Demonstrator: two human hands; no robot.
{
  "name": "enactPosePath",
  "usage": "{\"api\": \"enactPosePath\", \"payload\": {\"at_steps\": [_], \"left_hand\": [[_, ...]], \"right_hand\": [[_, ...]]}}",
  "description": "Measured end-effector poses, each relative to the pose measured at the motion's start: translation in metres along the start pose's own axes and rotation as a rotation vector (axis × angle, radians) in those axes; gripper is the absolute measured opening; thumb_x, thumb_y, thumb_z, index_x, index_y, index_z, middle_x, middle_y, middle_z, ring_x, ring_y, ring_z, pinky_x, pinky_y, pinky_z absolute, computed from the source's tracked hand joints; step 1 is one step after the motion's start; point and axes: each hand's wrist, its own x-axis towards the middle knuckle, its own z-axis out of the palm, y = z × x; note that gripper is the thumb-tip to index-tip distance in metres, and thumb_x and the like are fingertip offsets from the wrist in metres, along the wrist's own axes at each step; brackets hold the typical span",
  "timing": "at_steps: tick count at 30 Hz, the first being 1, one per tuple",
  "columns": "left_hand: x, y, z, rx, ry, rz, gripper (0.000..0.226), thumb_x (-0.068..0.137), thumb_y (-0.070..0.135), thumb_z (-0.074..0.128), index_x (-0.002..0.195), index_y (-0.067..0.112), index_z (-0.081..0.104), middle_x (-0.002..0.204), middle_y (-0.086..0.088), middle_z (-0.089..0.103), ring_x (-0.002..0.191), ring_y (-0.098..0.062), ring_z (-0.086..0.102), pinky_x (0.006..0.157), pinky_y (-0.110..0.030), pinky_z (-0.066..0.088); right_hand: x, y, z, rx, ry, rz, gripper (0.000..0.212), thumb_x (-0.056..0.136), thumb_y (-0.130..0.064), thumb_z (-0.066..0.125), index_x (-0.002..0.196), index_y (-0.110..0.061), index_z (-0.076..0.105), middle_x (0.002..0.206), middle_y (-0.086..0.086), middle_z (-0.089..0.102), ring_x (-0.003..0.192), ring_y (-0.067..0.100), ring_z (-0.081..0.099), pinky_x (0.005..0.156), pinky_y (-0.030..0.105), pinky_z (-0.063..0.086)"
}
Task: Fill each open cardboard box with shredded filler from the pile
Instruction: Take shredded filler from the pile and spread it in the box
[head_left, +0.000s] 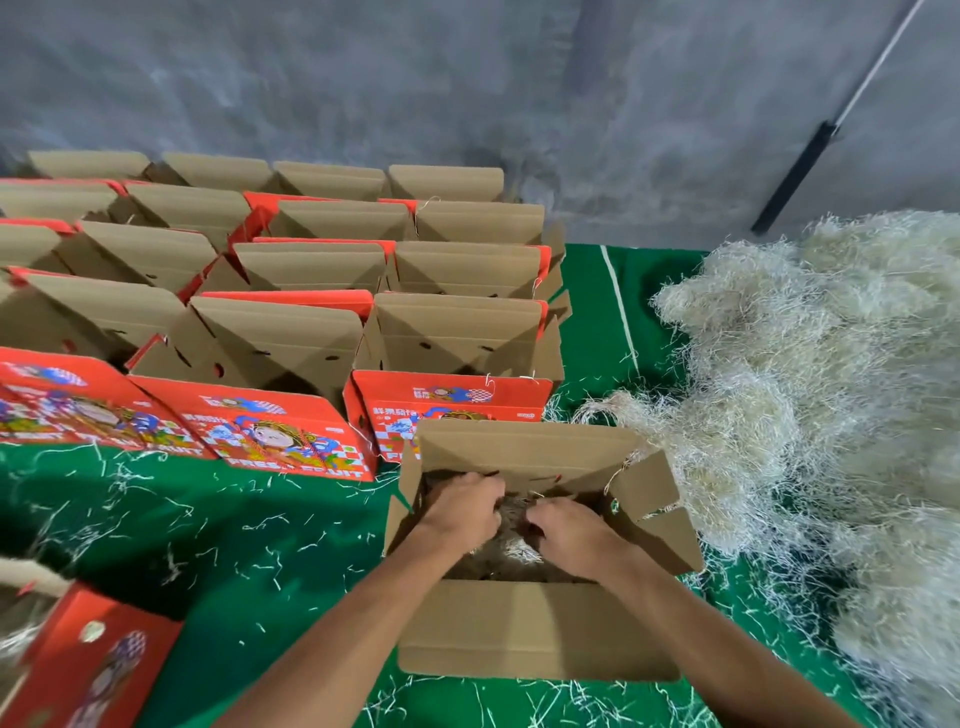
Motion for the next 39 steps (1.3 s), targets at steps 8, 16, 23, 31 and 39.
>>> {"api": "enactPosePath", "payload": {"at_steps": [8, 16, 23, 31, 39], "left_hand": [[0.017, -0.020, 0.040, 0.278, -0.485, -0.073, 0.038, 0.099, 0.012, 0.046, 0.136, 0.011, 0.054, 0.150, -0.015, 0.043, 0.139, -0.031, 0.039, 0.113, -0.047, 0.033], [0.021, -0.017, 0.049, 0.623, -0.673, -0.117, 0.080, 0.096, 0.031, 0.058, 0.158, 0.017, 0.011, 0.165, -0.009, -0.004, 0.152, -0.028, 0.000, 0.121, -0.050, 0.004], [0.015, 0.004, 0.025, 0.416, -0.355, 0.045, 0.037, 0.090, 0.016, 0.061, 0.126, 0.011, 0.062, 0.134, -0.010, 0.056, 0.130, -0.030, 0.047, 0.106, -0.043, 0.040], [0.002, -0.008, 0.059, 0.597, -0.685, 0.038, 0.039, 0.097, 0.009, 0.054, 0.135, 0.005, 0.052, 0.143, -0.014, 0.050, 0.132, -0.029, 0.047, 0.108, -0.043, 0.038], [0.004, -0.020, 0.036, 0.541, -0.751, 0.006, 0.032, 0.093, 0.004, 0.054, 0.124, -0.001, 0.057, 0.131, -0.018, 0.057, 0.118, -0.033, 0.056, 0.089, -0.041, 0.047]], "right_hand": [[0.030, 0.011, 0.024, -0.028, -0.318, 0.171, 0.034, 0.092, -0.026, 0.062, 0.126, -0.021, 0.066, 0.135, 0.005, 0.060, 0.124, 0.029, 0.056, 0.103, 0.036, 0.046], [0.037, 0.015, 0.035, -0.298, -0.446, 0.255, 0.073, 0.099, -0.023, 0.054, 0.159, -0.016, 0.013, 0.164, 0.016, 0.014, 0.150, 0.037, 0.017, 0.122, 0.051, 0.011], [0.039, 0.002, 0.014, -0.185, -0.238, 0.164, 0.031, 0.087, -0.007, 0.056, 0.117, -0.010, 0.063, 0.123, 0.015, 0.065, 0.114, 0.033, 0.063, 0.093, 0.040, 0.052], [0.025, 0.002, 0.049, -0.175, -0.544, 0.013, 0.042, 0.100, -0.037, 0.048, 0.130, -0.011, 0.062, 0.134, 0.016, 0.058, 0.118, 0.032, 0.056, 0.107, 0.039, 0.042], [0.014, 0.022, 0.043, -0.184, -0.472, 0.078, 0.042, 0.090, -0.044, 0.062, 0.125, -0.021, 0.065, 0.124, 0.007, 0.066, 0.111, 0.027, 0.064, 0.083, 0.029, 0.045]]}}
